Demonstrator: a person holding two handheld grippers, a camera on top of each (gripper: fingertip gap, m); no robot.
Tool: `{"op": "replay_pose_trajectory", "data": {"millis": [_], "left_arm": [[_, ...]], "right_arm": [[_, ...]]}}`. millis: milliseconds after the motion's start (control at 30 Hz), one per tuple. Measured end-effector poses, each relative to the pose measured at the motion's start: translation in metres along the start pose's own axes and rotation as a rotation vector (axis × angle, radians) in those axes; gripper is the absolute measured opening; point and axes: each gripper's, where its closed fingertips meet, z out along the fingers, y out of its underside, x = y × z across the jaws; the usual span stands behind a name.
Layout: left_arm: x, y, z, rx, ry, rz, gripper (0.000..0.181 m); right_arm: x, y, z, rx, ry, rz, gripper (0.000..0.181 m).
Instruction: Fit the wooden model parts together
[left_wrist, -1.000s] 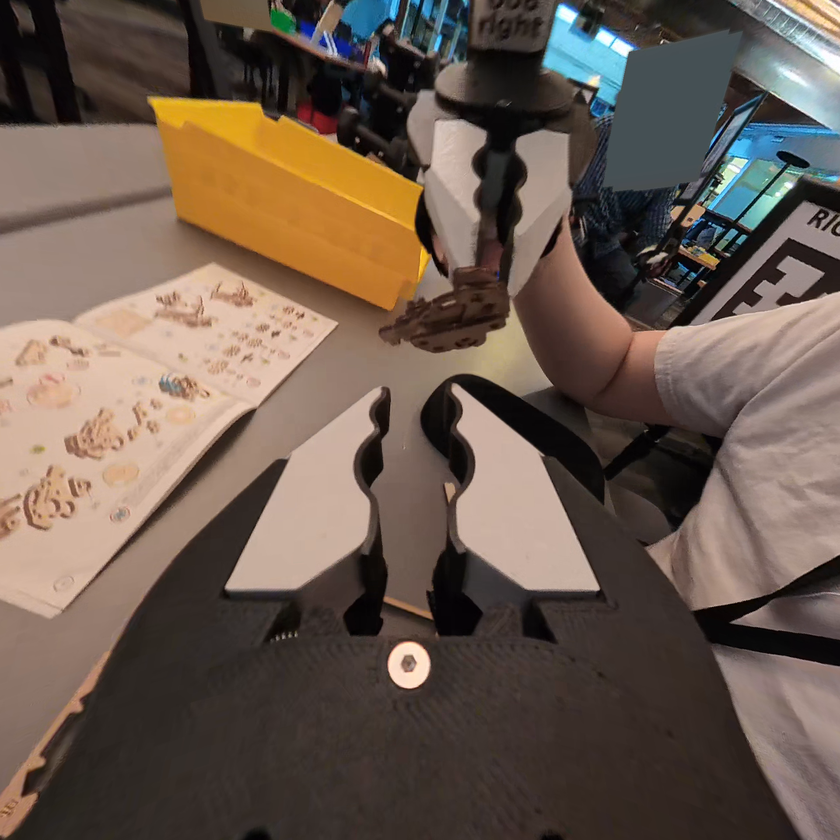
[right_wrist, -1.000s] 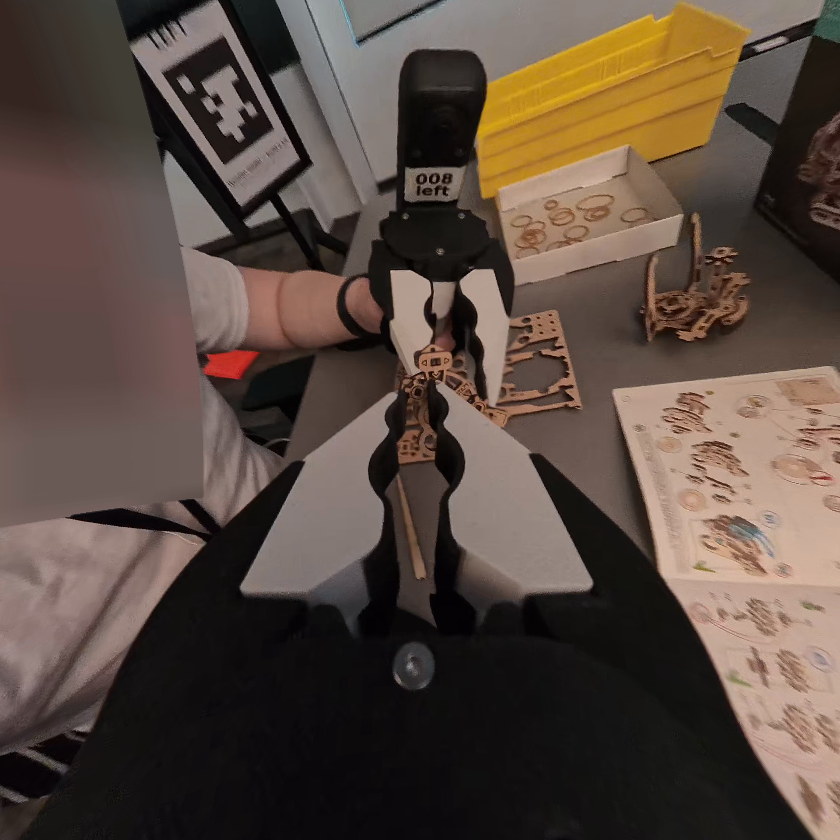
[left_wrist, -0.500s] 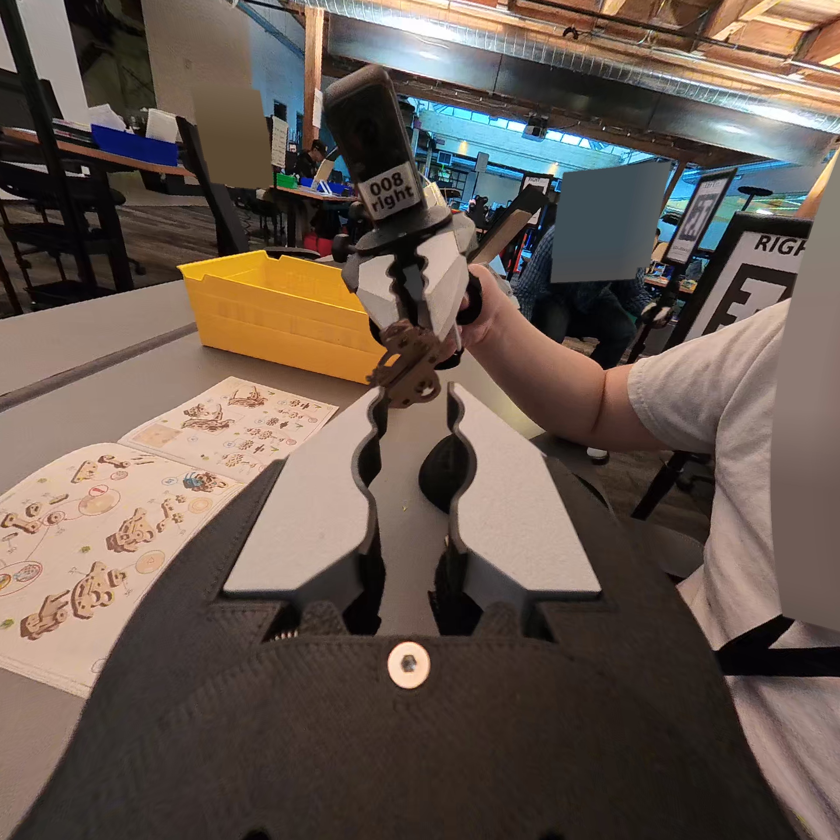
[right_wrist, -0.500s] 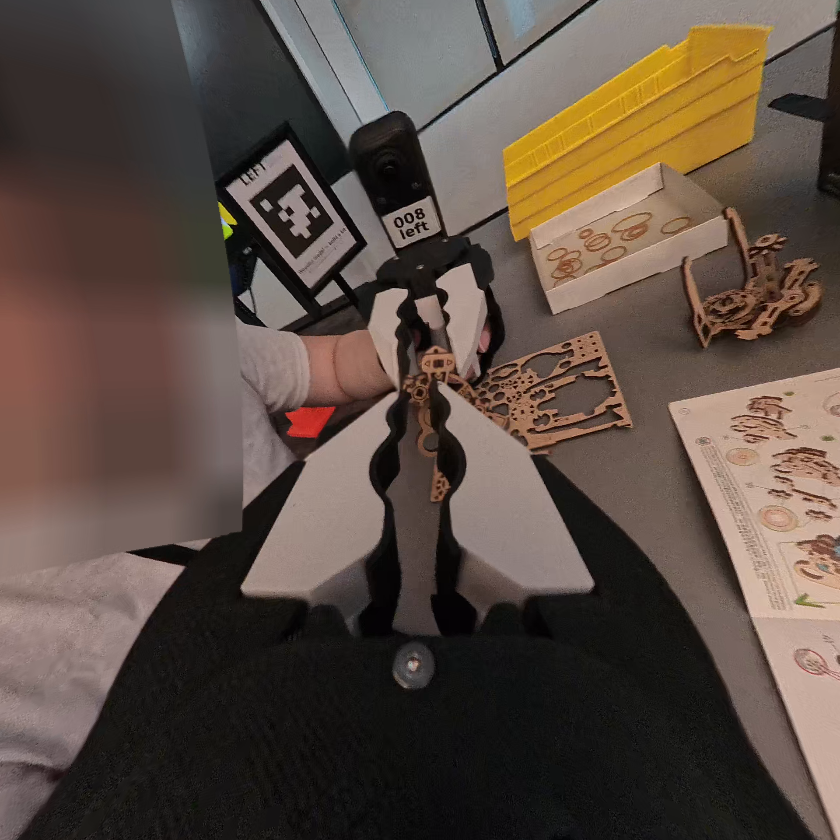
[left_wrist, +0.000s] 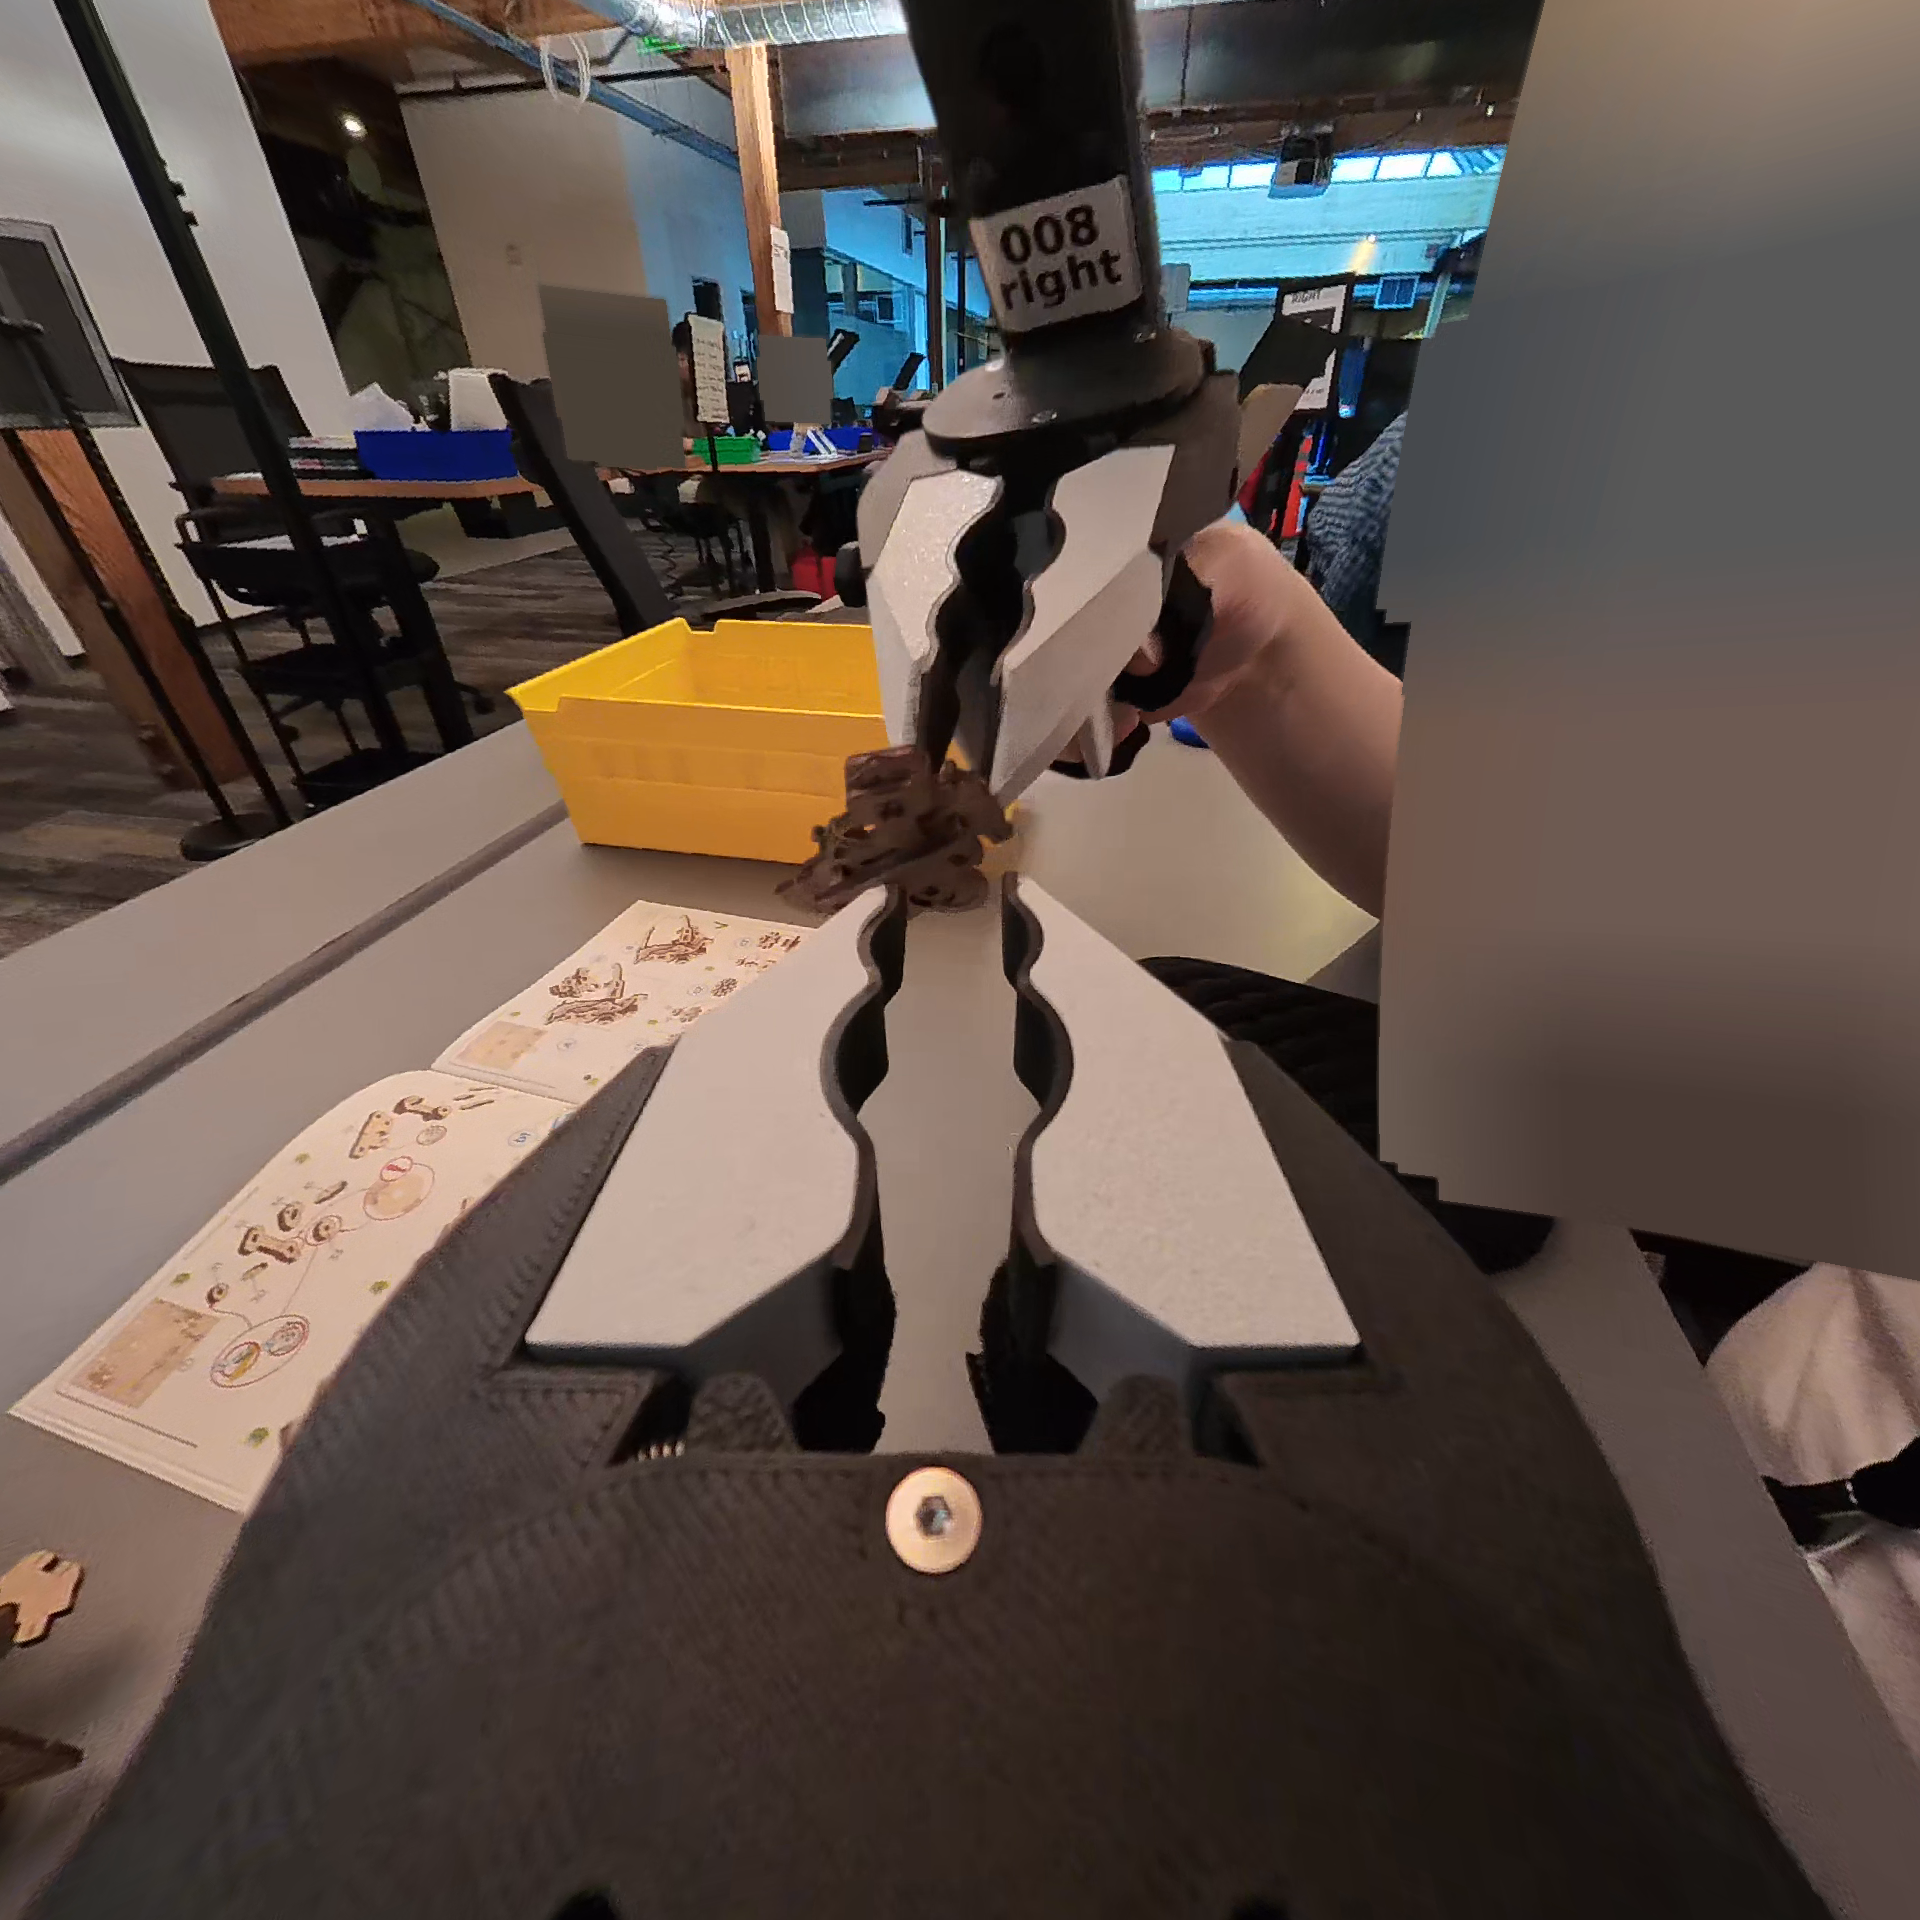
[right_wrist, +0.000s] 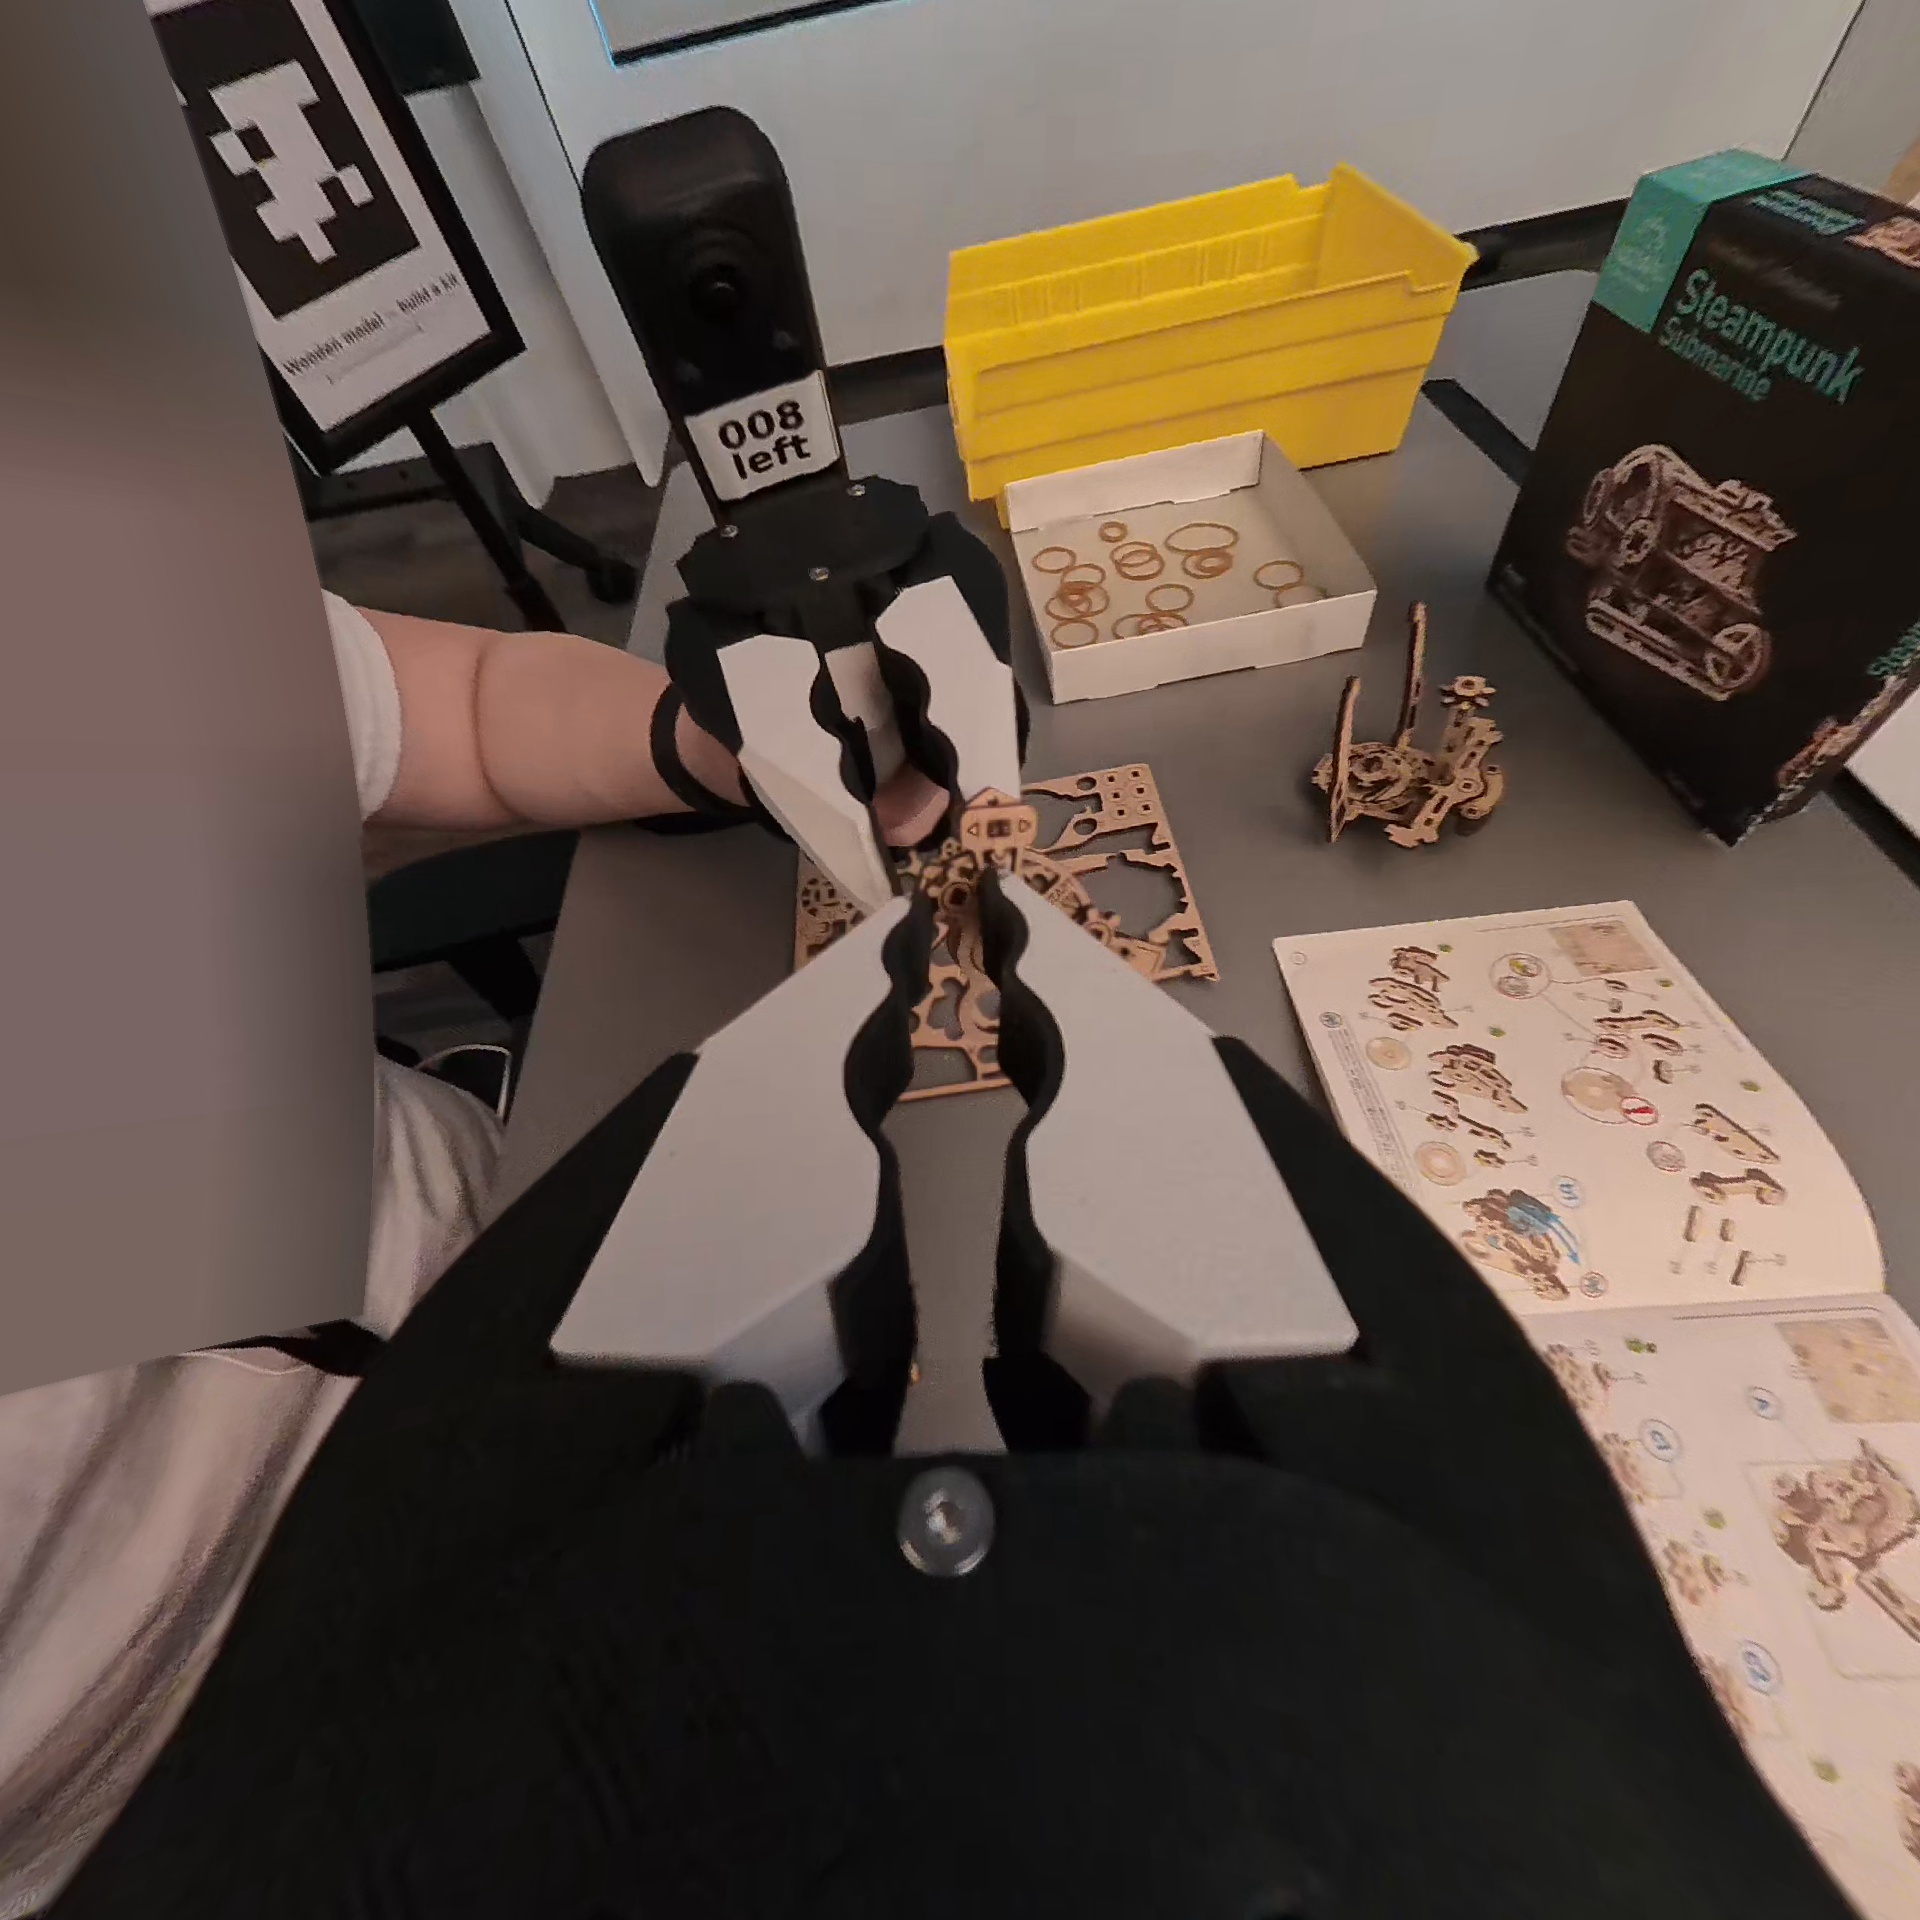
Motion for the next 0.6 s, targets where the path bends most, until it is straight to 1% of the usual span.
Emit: {"op": "replay_pose_trajectory", "data": {"millis": [233, 467, 533, 600], "left_arm": [[-0.0034, 0.0022, -0.0002, -0.007, -0.025, 0.005, 0.01], [-0.0035, -0.0029, -0.0024, 0.011, -0.051, 0.048, 0.013], [-0.0037, -0.0017, -0.0018, 0.001, -0.054, 0.05, 0.015], [-0.0056, -0.0002, -0.0014, -0.002, -0.064, 0.038, 0.012]], "right_arm": [[0.0003, 0.0027, 0.0021, -0.027, 0.043, -0.064, 0.008], [0.0037, 0.0028, 0.002, -0.024, 0.061, -0.062, 0.008], [0.0044, 0.0033, 0.0029, -0.03, 0.076, -0.084, 0.008], [0.0039, 0.0043, 0.0042, -0.043, 0.09, -0.114, 0.008]]}}
